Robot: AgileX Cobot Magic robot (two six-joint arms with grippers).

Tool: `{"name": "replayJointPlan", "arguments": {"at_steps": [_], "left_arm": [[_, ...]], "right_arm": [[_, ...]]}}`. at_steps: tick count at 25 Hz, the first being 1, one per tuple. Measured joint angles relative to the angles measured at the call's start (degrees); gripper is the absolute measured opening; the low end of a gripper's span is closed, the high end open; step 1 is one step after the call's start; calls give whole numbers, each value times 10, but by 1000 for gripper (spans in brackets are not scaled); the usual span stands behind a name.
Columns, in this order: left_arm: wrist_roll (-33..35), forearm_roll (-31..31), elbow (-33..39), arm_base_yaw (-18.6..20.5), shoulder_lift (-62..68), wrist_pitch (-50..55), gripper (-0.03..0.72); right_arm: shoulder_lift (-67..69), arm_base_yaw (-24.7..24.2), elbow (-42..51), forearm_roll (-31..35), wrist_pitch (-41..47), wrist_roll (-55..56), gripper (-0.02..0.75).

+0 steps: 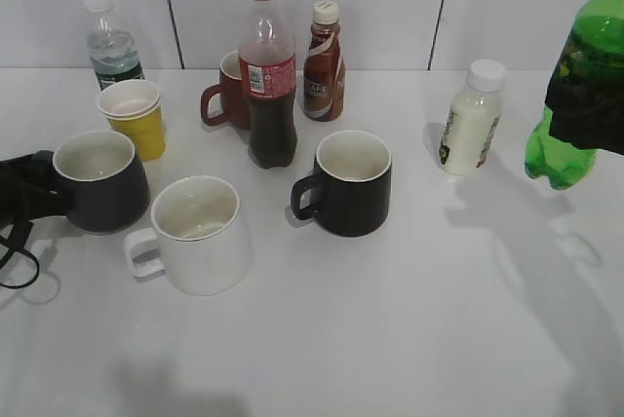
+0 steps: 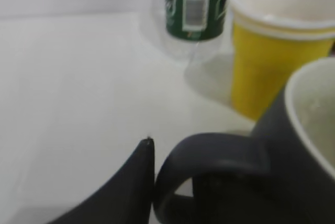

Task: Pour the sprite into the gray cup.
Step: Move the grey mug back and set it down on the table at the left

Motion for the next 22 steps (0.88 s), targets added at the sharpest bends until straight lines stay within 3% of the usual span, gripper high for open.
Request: {"name": "replayJointPlan", "arguments": {"at_steps": [22], "left_arm": [[16, 1, 48, 1, -22, 4, 258]], "right_arm": [[0, 0, 0, -9, -1, 27, 377]]}}
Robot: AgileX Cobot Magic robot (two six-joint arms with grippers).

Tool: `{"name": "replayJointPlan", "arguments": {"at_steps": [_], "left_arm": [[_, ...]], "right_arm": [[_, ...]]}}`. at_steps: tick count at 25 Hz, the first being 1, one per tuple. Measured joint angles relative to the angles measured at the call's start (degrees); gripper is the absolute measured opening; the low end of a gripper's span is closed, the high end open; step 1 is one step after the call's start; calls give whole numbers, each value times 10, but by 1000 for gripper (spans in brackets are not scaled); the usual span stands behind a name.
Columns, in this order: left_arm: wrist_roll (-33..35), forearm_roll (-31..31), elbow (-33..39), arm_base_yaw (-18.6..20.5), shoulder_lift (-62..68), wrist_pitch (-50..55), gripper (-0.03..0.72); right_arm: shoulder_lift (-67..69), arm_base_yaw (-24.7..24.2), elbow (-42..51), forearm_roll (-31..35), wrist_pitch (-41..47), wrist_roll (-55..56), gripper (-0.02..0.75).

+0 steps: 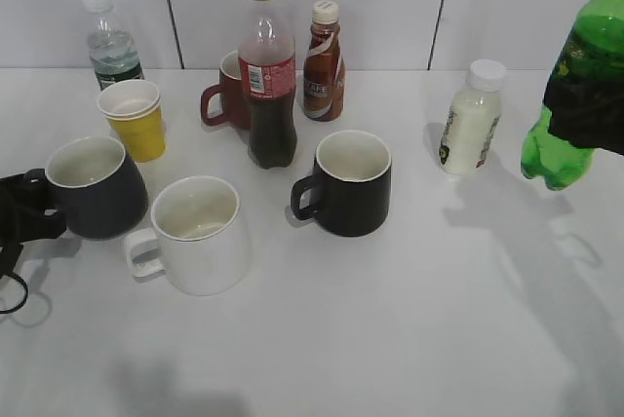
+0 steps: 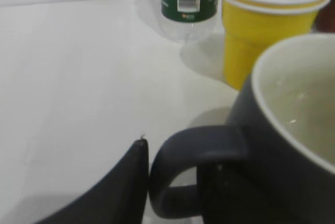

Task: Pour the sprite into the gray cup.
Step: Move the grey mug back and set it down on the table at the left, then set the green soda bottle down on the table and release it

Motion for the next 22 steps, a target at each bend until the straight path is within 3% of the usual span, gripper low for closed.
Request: {"name": "replayJointPlan", "arguments": {"at_steps": [13, 17, 22], "left_arm": [[0, -11, 70, 0, -1, -13, 348], [0, -22, 93, 0, -18, -13, 349], [0, -27, 118, 0, -64, -14, 350]], "right_arm": [[0, 0, 3, -21, -7, 13, 377], [8, 0, 36, -58, -86, 27, 377], [89, 0, 65, -57, -206, -2, 377]]}}
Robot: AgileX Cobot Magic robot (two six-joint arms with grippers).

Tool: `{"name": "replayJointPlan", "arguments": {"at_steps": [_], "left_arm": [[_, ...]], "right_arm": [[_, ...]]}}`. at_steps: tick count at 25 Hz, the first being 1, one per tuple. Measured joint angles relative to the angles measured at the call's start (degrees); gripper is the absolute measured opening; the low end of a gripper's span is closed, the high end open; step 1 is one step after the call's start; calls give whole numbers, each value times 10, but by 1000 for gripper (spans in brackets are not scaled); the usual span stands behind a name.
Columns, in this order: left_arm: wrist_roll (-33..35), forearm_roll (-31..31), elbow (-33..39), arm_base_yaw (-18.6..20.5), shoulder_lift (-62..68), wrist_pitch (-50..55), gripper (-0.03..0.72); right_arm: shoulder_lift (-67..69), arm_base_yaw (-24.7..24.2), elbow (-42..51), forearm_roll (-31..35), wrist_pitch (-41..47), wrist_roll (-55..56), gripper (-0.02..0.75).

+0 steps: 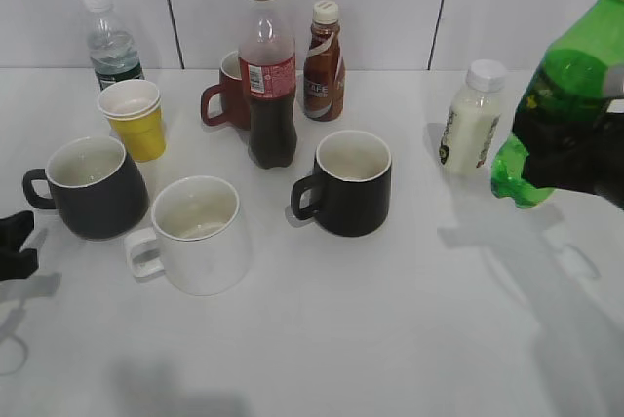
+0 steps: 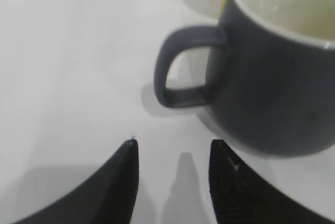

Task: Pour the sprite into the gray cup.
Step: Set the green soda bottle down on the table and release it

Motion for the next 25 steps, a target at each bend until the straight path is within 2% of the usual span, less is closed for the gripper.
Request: {"name": "replayJointPlan", "arguments": {"at_steps": [4, 8, 12, 13, 16, 18, 22, 25], "left_arm": [[0, 1, 9, 0, -40, -1, 349], [0, 5, 11, 0, -83, -1, 349], [-4, 7, 11, 0, -114, -2, 349], [-6, 7, 11, 0, -123, -2, 349], [-10, 7, 11, 0, -154, -2, 349], [-14, 7, 11, 0, -178, -2, 349], [-34, 4, 4, 0, -243, 30, 349], [-42, 3, -23, 0, -318, 137, 349]], "right_arm": [[92, 0, 0, 18, -98, -30, 377], [166, 0, 2, 42, -115, -61, 377], [183, 0, 10, 42, -155, -66, 375], [183, 0, 12, 41, -158, -67, 399], [180, 0, 15, 40, -158, -68, 561], [168, 0, 15, 44, -155, -68, 636], [125, 0, 13, 49, -155, -66, 667], [55, 0, 1, 49, -149, -62, 668]]}}
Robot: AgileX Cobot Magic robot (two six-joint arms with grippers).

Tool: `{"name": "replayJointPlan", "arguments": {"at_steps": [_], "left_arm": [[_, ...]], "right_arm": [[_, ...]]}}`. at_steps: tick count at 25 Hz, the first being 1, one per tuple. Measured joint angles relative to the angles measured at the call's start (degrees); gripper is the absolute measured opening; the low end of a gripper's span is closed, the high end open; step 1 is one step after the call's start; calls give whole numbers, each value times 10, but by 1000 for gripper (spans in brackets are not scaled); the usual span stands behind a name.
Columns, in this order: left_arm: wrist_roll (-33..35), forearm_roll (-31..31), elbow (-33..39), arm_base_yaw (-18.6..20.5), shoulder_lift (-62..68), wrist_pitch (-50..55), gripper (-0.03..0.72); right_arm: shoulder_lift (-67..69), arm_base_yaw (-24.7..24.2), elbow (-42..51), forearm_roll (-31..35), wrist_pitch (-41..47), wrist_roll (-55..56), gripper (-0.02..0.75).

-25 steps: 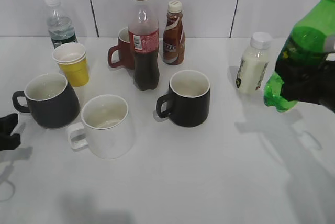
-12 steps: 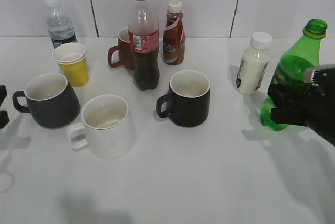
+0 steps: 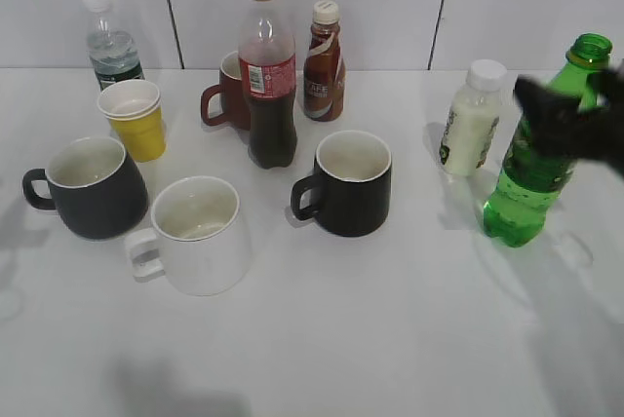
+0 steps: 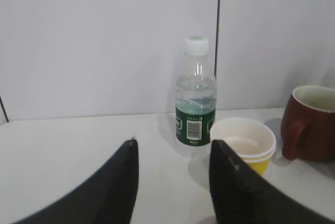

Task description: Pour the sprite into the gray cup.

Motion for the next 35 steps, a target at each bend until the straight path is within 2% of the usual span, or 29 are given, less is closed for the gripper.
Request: {"name": "replayJointPlan", "arguments": {"at_steps": [3, 6, 9, 12, 18, 23, 26, 30, 35], "left_arm": [[-19, 0, -56, 0, -92, 194, 349], [-31, -1, -129, 0, -185, 410, 349], [-35, -7, -195, 0, -262, 579, 356], [-35, -7, -233, 0, -350, 698, 397], [-35, -15, -245, 0, -477, 892, 440], [-35, -52, -245, 0, -569, 1054, 442], [-35, -58, -245, 0, -618, 1144, 442], [-26, -44, -245, 0, -694, 1218, 442], [-10, -30, -223, 0, -778, 1249, 442]], "right_arm": [[-93, 0, -37, -1, 83, 4, 668], [-189, 0, -86, -27, 237, 26, 665], [-284, 0, -125, -61, 391, 54, 650], [-378, 0, -146, -72, 534, 73, 634], [-570, 0, -149, -54, 846, 89, 583], [-692, 0, -149, 60, 1063, 6, 575], [-746, 0, -149, 94, 1160, -21, 575], [-818, 0, -136, 97, 1276, -28, 575], [-908, 0, -110, 82, 1308, -29, 575]]}}
